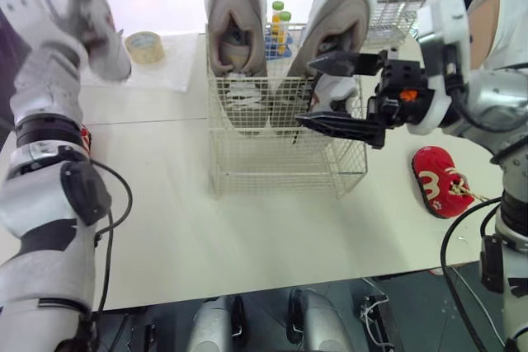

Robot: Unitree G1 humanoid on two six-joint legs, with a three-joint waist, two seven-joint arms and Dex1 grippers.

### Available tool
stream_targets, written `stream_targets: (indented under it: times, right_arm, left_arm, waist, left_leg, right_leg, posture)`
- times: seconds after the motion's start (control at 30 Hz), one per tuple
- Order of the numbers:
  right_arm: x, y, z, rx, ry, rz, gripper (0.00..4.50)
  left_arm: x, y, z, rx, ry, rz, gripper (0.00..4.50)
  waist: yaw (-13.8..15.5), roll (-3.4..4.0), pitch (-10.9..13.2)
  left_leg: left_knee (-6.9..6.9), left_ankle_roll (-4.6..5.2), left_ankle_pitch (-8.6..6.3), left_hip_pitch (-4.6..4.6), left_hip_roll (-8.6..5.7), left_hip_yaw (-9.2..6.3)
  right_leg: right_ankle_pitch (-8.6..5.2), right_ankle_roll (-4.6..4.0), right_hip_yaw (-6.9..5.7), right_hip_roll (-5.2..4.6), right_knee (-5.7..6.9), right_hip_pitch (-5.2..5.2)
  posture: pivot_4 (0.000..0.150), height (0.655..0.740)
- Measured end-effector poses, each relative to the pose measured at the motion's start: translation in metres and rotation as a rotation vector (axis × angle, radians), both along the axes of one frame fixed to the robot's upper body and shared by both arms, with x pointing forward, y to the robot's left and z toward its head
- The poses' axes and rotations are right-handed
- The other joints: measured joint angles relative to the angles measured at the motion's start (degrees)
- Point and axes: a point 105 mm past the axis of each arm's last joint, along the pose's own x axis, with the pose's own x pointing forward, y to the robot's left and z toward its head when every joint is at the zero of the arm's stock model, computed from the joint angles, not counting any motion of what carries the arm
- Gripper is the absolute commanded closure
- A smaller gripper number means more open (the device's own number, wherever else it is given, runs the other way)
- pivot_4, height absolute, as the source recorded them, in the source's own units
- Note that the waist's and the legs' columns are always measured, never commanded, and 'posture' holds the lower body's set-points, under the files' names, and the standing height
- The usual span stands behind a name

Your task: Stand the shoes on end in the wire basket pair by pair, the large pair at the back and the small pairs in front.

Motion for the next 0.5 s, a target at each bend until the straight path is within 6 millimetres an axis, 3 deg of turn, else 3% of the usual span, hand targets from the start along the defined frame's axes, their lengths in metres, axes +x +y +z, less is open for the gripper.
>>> stream_targets:
  times: [0.07,0.2,0.4,0.5]
  right_arm:
    - [0.003,-0.004,0.003,0.018,0.002,-0.013,0.0]
    - [0.005,-0.018,0.006,0.0,0.006,-0.053,0.0]
    - [0.006,-0.035,-0.002,-0.034,0.044,-0.086,0.0]
    - [0.008,-0.038,-0.002,-0.027,0.051,-0.093,0.0]
  left_arm:
    - [-0.016,-0.013,0.01,0.003,-0.114,-0.027,4.45]
    - [-0.052,-0.04,0.011,0.012,-0.254,-0.107,4.45]
    - [-0.116,-0.072,0.051,0.013,-0.467,-0.22,4.45]
    - [-0.134,-0.092,0.055,0.001,-0.519,-0.294,4.45]
  waist:
    - [-0.26,0.01,0.0]
    - [-0.03,-0.01,0.02]
    - [0.38,-0.02,0.0]
    - [0.4,-0.01,0.0]
  left_leg:
    - [-0.01,-0.01,0.01,0.03,0.03,0.01]
    - [0.01,-0.04,0.04,0.05,0.07,-0.03]
    - [0.18,-0.03,0.03,0.08,0.03,-0.11]
    - [0.25,-0.03,0.03,0.17,0.04,-0.15]
  right_leg:
    - [0.0,0.0,0.01,0.03,0.04,-0.01]
    - [0.0,0.0,0.01,0.08,0.05,0.0]
    - [0.0,0.0,0.03,0.05,-0.05,0.14]
    - [0.0,0.0,0.02,0.06,0.01,0.24]
  posture:
    - [0.15,0.74]
    - [0.15,0.74]
    - [0.15,0.74]
    - [0.15,0.74]
